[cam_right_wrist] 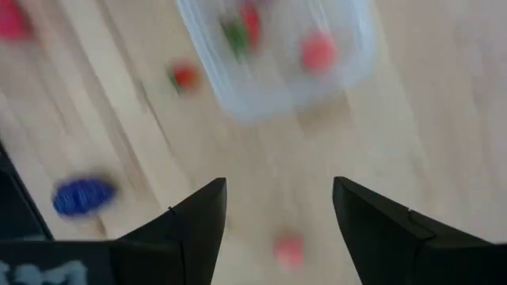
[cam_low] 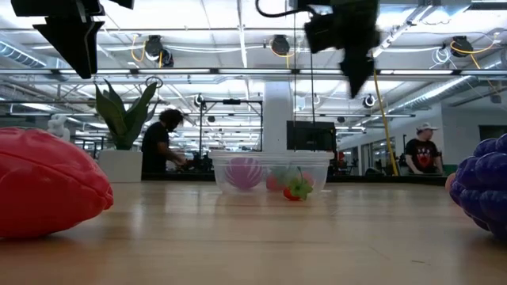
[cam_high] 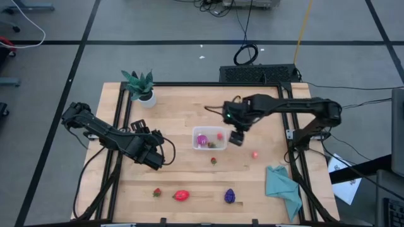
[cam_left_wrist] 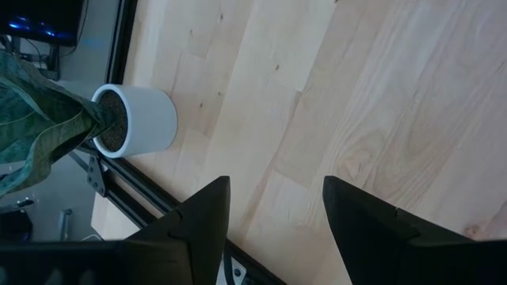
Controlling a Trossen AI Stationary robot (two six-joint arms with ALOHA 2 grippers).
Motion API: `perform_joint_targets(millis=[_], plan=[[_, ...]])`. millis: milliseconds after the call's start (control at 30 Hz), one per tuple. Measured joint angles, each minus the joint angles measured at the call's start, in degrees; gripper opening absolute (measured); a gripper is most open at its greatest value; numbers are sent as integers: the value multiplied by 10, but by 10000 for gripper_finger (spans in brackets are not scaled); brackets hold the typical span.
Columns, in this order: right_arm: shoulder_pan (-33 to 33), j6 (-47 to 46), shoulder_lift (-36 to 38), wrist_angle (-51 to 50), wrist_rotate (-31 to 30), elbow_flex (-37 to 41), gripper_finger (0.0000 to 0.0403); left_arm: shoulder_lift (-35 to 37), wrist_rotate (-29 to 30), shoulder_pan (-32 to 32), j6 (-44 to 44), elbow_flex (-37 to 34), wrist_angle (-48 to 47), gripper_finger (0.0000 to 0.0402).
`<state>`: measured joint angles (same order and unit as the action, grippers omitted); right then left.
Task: Pick and placing Produce into tupperware
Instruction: Put the pink peach into the transparent bin
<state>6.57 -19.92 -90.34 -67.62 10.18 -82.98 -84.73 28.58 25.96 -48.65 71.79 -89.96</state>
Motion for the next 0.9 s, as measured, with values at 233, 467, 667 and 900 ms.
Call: perform_joint_targets(millis=[233, 467, 667, 900], plan=[[-49, -112, 30, -111, -30, 55, 224, 0, 1, 0, 0, 0, 0, 209], [-84, -150, 38, -32, -29, 173, 224, 0, 2, 0, 0, 0, 0, 209], [-90, -150, 38, 64, -27, 262, 224, 0, 1, 0, -3, 0, 2, 209], [-89, -158, 38, 109, -10, 321, 224, 0, 1, 0, -6, 0, 3, 209]])
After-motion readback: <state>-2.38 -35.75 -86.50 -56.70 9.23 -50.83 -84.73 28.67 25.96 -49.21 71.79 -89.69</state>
